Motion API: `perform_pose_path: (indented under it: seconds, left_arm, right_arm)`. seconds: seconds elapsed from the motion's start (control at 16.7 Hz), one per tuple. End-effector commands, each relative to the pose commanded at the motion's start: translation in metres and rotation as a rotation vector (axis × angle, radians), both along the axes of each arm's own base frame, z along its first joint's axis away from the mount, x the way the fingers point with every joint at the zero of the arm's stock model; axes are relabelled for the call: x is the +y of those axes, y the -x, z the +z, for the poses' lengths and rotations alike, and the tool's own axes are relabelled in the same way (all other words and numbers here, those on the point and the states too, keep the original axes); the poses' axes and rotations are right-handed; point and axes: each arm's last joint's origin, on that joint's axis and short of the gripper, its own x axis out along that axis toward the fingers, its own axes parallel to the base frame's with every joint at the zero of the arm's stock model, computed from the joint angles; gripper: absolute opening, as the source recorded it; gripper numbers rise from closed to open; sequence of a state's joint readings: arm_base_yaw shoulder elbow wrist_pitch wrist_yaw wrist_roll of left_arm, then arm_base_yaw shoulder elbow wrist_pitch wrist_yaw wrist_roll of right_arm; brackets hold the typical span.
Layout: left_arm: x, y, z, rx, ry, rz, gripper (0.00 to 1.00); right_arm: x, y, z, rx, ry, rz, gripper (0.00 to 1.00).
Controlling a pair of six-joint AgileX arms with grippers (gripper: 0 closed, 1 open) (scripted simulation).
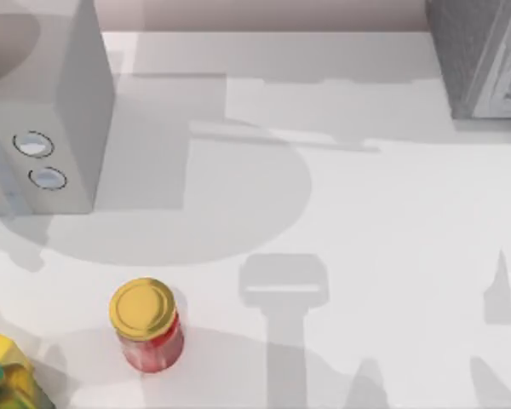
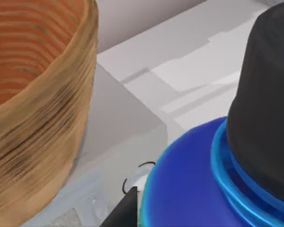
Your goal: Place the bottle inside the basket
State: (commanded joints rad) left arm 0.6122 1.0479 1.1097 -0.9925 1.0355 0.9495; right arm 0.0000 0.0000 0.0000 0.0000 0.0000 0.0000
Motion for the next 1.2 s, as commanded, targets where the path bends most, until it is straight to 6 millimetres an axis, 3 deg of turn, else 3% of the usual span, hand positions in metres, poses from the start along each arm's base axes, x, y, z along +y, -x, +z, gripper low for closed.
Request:
perform_pose_path:
  seconds: [0.3,0.54,0.84,1.2]
  left_arm:
    - [0.023,-0.043,0.09,-0.055,-0.041,0.292,0.0]
    - [0.023,-0.083,0.135,-0.087,0.022,0.504,0.0]
    - [0.009,-0.116,0.156,-0.094,0.111,0.631,0.0]
    - [0.009,-0.117,0.156,-0.094,0.113,0.636,0.0]
  right_arm:
    - [0.0,0.0,0.0,0.0,0.0,0.0,1.0]
    - [0.0,0.0,0.0,0.0,0.0,0.0,1.0]
    - [0.0,0.0,0.0,0.0,0.0,0.0,1.0]
    - [0.0,0.0,0.0,0.0,0.0,0.0,1.0]
